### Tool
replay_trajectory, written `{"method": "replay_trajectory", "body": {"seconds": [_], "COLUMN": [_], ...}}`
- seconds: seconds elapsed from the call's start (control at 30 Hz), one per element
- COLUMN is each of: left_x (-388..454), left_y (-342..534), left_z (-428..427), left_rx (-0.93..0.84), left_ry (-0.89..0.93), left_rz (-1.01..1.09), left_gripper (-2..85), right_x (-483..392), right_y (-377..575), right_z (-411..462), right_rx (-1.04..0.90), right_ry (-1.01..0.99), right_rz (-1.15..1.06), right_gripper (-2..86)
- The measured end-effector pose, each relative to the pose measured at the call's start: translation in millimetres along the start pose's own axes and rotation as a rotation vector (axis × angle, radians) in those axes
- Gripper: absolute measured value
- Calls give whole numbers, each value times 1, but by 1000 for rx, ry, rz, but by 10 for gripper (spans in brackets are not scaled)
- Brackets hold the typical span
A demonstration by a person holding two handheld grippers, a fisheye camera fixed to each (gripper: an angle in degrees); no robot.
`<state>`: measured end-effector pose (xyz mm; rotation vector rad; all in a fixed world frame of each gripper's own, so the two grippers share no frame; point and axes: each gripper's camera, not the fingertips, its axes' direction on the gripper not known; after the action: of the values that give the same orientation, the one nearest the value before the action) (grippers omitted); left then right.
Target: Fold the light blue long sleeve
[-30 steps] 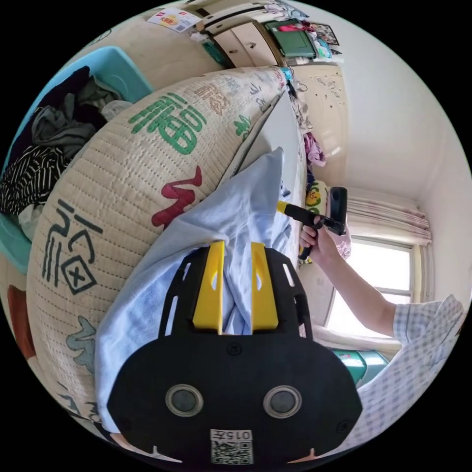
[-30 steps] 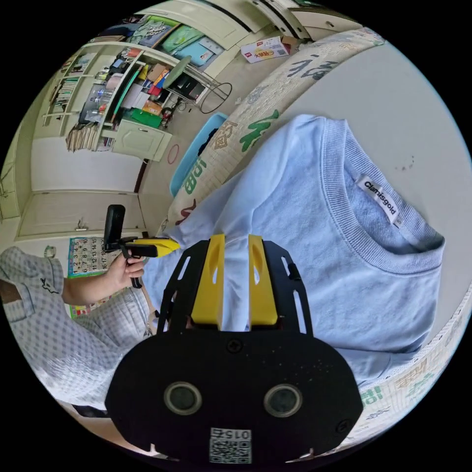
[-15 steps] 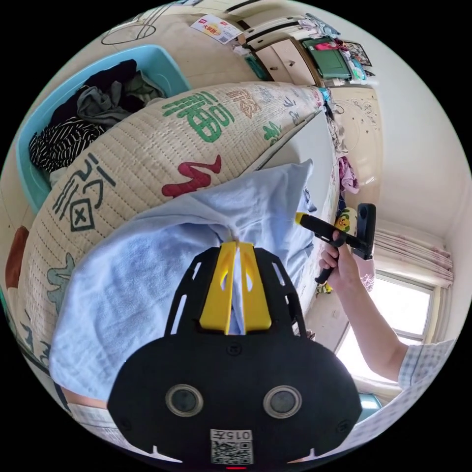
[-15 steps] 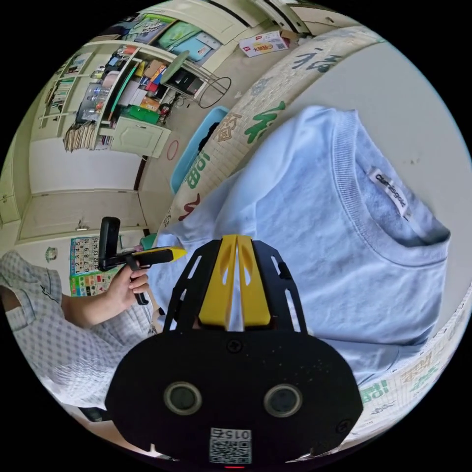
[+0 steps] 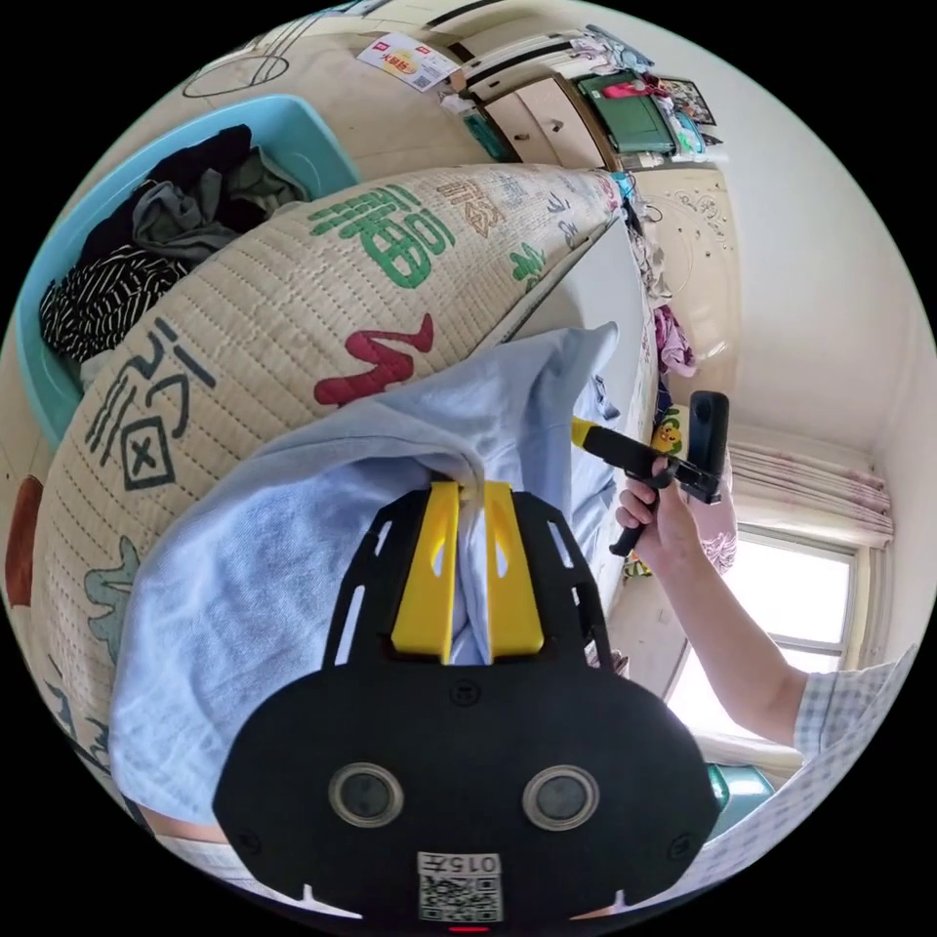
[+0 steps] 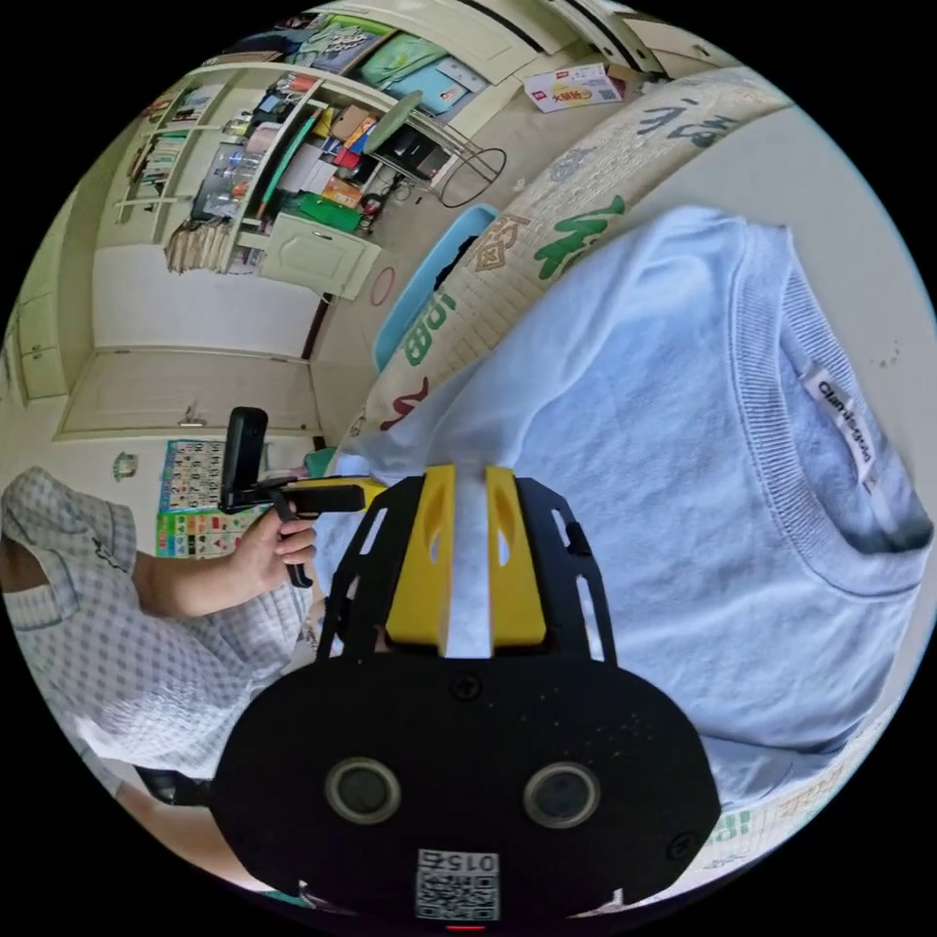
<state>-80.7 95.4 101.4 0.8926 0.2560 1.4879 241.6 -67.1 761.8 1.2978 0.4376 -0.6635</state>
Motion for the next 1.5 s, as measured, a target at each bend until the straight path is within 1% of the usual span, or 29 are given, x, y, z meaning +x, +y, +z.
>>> {"method": "replay_trajectory", "body": {"seconds": [0.07, 0.17, 0.23, 0.27, 0.33, 0.5, 0.57, 0.7, 0.77, 0.87, 0.93, 1.0, 1.03, 1.1, 1.17, 1.2, 1.27, 1.3, 1.37, 1.4, 1.47, 1.5], "left_x": [-6, -12, -15, -17, -19, -30, -40, -52, -64, -76, -70, -59, -50, -33, -1, 9, 48, 59, 104, 114, 142, 147], "left_y": [-1, -6, -10, -15, -23, -54, -77, -111, -123, -125, -122, -114, -106, -89, -55, -45, -1, 10, 49, 56, 79, 83], "left_z": [-11, -27, -38, -44, -53, -78, -89, -85, -78, -71, -75, -85, -91, -95, -88, -84, -65, -60, -40, -35, -14, -8], "left_rx": [19, 33, 58, 66, 85, 167, 199, 153, 131, 125, 131, 149, 130, 55, -115, -166, -350, -385, -496, -512, -533, -536], "left_ry": [45, 66, 101, 151, 171, 232, 260, 236, 267, 320, 314, 289, 271, 241, 181, 165, 114, 107, 49, 24, -134, -169], "left_rz": [-15, -7, 8, 9, 3, -37, -59, -89, -126, -179, -162, -136, -109, -52, 52, 79, 170, 197, 326, 361, 468, 484], "left_gripper": [15, 3, 0, -1, -2, -3, -3, -3, -2, 0, 3, 7, 11, 18, 32, 37, 57, 62, 74, 77, 96, 99], "right_x": [5, 15, 20, 24, 27, 8, -2, -16, -20, -14, -14, -16, -19, -26, -33, -34, -38, -38, -37, -36, -32, -31], "right_y": [2, 7, 6, 1, -14, -96, -156, -245, -285, -301, -288, -259, -231, -180, -104, -84, -8, 9, 64, 73, 93, 93], "right_z": [-18, -49, -68, -77, -86, -97, -104, -103, -97, -98, -121, -152, -171, -193, -203, -202, -191, -186, -167, -162, -154, -154], "right_rx": [31, 64, 79, 87, 98, 87, 83, 32, -22, -73, -10, 65, 114, 155, 147, 138, 105, 96, 50, 42, 34, 34], "right_ry": [46, 68, 122, 98, 49, 113, 149, 248, 307, 276, 238, 164, 107, 43, 31, 33, 45, 42, -15, -30, -71, -81], "right_rz": [40, 91, 129, 142, 152, 89, 52, 8, 3, 23, 18, 15, 13, 17, 91, 123, 269, 305, 428, 454, 539, 554], "right_gripper": [9, -1, -4, -4, -5, -6, -6, -6, -5, -3, -1, 2, 6, 16, 46, 57, 107, 117, 135, 137, 144, 146]}}
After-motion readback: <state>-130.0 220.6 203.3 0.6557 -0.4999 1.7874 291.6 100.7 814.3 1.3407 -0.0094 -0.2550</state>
